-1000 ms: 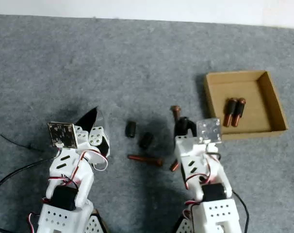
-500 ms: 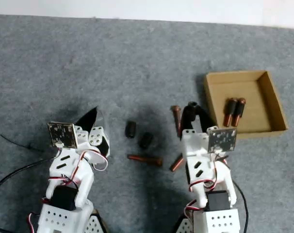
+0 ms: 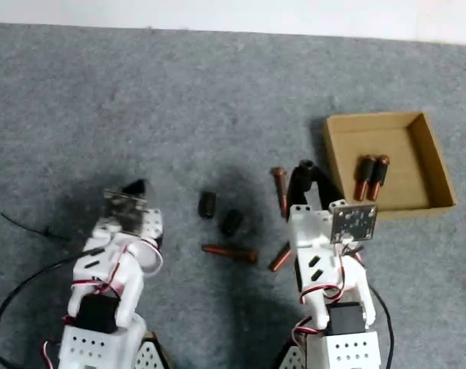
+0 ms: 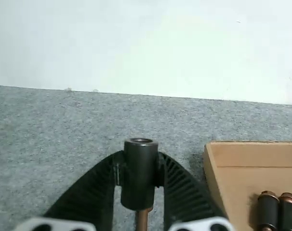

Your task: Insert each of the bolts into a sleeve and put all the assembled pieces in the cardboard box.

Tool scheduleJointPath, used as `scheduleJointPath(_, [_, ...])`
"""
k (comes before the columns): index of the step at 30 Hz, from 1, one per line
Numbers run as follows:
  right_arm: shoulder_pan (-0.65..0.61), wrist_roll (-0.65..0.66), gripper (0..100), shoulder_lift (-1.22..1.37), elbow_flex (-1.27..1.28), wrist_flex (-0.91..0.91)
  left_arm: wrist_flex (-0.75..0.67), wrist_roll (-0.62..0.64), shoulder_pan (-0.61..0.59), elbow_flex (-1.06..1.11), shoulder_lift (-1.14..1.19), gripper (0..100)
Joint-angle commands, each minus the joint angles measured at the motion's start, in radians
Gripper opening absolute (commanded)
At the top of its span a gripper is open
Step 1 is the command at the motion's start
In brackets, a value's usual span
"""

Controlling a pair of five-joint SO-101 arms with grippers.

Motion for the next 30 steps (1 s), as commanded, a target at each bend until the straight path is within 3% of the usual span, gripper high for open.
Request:
scheduleJointPath(1, [0.01,0.012,0.5,-0.016,0.102,0.022,0.141,-0.149,0.186,-0.09,-0.001,1])
scheduleJointPath(5, [0.01,0.012,0.5,-0.018,0.101,0.044,0.242,-0.206,0.404,-0.143,0.042,1])
scheduleJointPath(15, [0.096,0.012,0.5,-0.022,0.101,0.038,0.247,-0.396,0.595,-0.438,0.711,1])
scheduleJointPath(18, [0.097,0.012,0.5,-0.022,0.101,0.038,0.25,-0.446,0.611,-0.536,0.929,2])
scheduleJointPath(22, [0.097,0.012,0.5,-0.022,0.101,0.038,0.252,-0.509,0.605,-0.615,1.142,14])
scheduleJointPath(24, [0.097,0.012,0.5,-0.022,0.101,0.038,0.252,-0.545,0.605,-0.633,1.196,18])
scheduleJointPath(30, [0.097,0.012,0.5,-0.022,0.101,0.038,0.249,-0.661,0.604,-0.676,1.225,16])
